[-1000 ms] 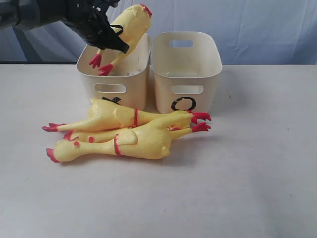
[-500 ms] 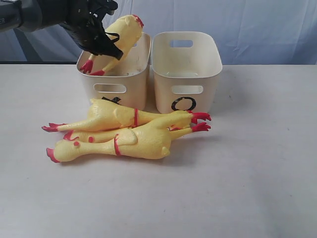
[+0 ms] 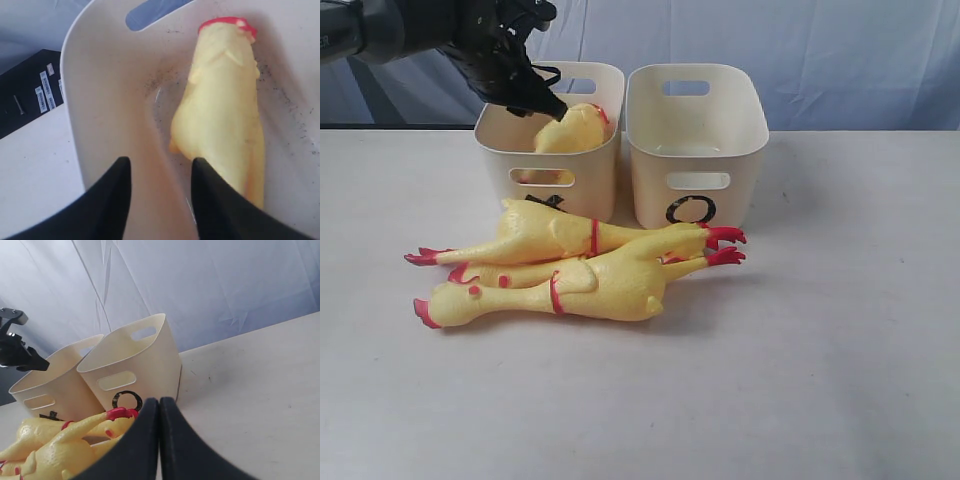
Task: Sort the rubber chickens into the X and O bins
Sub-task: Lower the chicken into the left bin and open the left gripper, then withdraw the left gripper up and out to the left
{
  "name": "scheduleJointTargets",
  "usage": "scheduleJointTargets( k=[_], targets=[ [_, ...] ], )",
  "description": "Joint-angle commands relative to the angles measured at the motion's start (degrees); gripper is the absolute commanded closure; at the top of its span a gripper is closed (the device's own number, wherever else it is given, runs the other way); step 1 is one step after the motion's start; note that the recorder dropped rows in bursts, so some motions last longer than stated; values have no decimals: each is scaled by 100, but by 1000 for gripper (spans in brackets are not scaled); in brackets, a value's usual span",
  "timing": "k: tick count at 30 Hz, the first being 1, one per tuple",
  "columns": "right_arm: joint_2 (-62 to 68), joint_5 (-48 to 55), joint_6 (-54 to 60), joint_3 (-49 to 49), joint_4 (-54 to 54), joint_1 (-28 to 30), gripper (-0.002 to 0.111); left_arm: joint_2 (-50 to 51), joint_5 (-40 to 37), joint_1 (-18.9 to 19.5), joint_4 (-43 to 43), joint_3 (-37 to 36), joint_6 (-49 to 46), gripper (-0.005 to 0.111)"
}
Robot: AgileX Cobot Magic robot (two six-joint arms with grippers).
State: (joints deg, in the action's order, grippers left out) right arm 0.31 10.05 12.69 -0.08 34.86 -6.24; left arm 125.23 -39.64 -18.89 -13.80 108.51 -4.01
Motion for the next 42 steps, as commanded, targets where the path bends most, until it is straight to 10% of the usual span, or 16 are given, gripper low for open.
scheduleJointTargets(
  k=[1, 17, 42],
  targets=[
    [-31, -38, 5, 8, -24, -19, 108, -41, 146, 4, 26, 46, 45, 67],
    [-31, -26, 5, 8, -24, -19, 108, -578, 16, -7, 414, 46, -45, 67],
    [-31, -37, 5, 8, -24, -19, 108, -2579, -2327, -7, 586, -841, -382, 67]
  ],
)
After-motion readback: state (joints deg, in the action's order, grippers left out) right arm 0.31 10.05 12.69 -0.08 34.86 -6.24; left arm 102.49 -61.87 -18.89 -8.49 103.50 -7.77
